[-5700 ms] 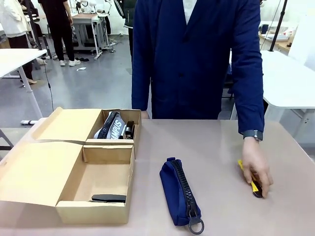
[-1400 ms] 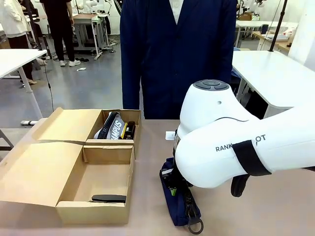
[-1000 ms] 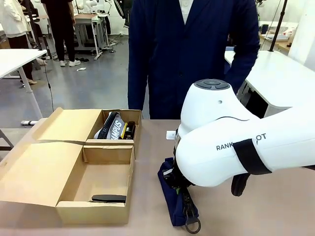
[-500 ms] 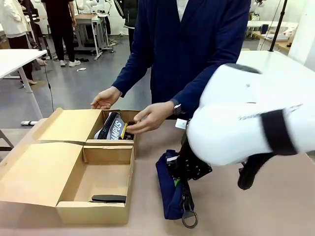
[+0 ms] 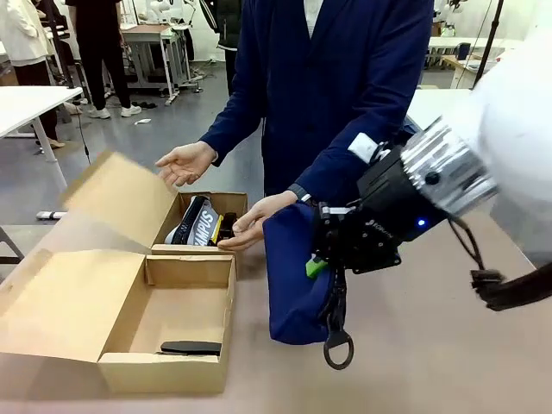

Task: Place items inside the box.
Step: Pick up a Pencil pouch or Stapler and place it inside the Mailer Box closest to the robot.

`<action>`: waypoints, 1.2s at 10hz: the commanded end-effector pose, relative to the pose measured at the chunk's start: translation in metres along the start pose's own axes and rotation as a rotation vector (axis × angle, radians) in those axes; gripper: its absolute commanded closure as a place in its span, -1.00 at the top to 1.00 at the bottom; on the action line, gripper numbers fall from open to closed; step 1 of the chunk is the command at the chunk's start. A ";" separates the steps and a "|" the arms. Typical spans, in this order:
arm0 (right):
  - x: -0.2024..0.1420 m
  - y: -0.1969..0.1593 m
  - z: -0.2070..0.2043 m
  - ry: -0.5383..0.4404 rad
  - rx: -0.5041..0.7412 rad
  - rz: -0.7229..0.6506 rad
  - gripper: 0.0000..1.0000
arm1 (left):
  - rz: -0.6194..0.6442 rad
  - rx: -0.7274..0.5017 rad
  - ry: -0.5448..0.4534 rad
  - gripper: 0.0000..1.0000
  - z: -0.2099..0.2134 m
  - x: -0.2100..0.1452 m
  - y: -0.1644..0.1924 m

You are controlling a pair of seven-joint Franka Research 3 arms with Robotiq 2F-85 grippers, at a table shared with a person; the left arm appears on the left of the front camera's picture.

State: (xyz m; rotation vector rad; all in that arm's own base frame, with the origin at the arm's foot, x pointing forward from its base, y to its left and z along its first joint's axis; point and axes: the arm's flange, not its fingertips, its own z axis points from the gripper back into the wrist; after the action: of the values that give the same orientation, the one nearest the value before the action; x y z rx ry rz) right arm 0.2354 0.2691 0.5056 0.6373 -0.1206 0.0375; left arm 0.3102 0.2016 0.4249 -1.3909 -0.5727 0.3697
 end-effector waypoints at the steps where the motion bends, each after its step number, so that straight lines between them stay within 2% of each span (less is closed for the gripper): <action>1: 0.003 -0.001 -0.006 0.004 -0.005 -0.004 -0.84 | -0.019 -0.021 -0.006 1.00 0.000 -0.002 -0.001; 2: 0.008 -0.007 -0.009 0.036 -0.028 0.010 -0.84 | -0.019 -0.021 -0.006 1.00 0.000 -0.002 -0.001; 3: 0.015 -0.006 -0.011 0.018 -0.014 -0.051 -0.84 | -0.019 -0.021 -0.006 1.00 0.000 -0.002 -0.001; 6: 0.019 -0.013 -0.007 0.017 -0.013 -0.110 -0.84 | -0.019 -0.021 -0.006 1.00 0.000 -0.002 -0.001; 12: 0.024 -0.012 -0.013 0.037 -0.032 -0.116 -0.84 | -0.019 -0.021 -0.006 1.00 0.000 -0.002 -0.001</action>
State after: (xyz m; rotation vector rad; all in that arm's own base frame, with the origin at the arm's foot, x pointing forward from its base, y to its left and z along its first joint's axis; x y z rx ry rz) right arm 0.2585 0.2607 0.4865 0.6007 -0.0616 -0.0459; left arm 0.3101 0.2016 0.4251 -1.3907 -0.5734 0.3693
